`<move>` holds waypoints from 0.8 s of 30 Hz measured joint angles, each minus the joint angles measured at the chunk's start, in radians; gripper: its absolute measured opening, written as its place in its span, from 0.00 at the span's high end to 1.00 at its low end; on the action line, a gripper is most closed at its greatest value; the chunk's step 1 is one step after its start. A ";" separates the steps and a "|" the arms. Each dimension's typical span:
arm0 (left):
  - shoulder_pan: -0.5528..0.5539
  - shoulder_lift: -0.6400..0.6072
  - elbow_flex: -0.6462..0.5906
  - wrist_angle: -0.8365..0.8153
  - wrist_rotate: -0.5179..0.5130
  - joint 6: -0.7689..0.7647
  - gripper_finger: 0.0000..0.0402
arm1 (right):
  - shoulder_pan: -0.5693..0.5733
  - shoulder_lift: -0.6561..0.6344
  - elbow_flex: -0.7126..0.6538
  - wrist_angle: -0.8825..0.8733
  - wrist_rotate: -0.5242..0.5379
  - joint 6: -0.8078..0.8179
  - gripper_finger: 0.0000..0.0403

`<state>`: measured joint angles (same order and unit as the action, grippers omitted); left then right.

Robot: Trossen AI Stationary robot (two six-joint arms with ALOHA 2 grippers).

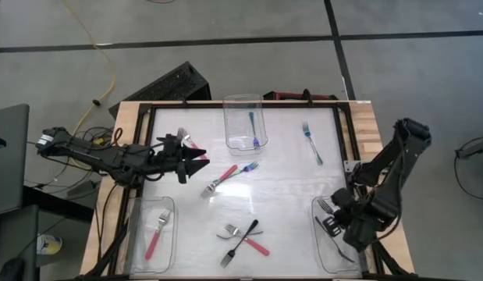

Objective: Sort silverware by color (type)
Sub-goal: Put the black fork into the bottom right transparent bin, then put the pink fork into the bottom left transparent bin

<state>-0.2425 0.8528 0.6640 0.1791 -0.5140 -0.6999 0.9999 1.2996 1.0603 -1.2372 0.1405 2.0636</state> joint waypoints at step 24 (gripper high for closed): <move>0.000 0.147 0.002 -0.035 0.198 0.003 0.26 | -0.157 -0.050 0.001 0.082 -0.116 -0.097 0.44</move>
<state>-0.2428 0.9997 0.6655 0.1440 -0.3161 -0.6971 0.8433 1.2492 1.0609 -1.1554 0.0250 1.9663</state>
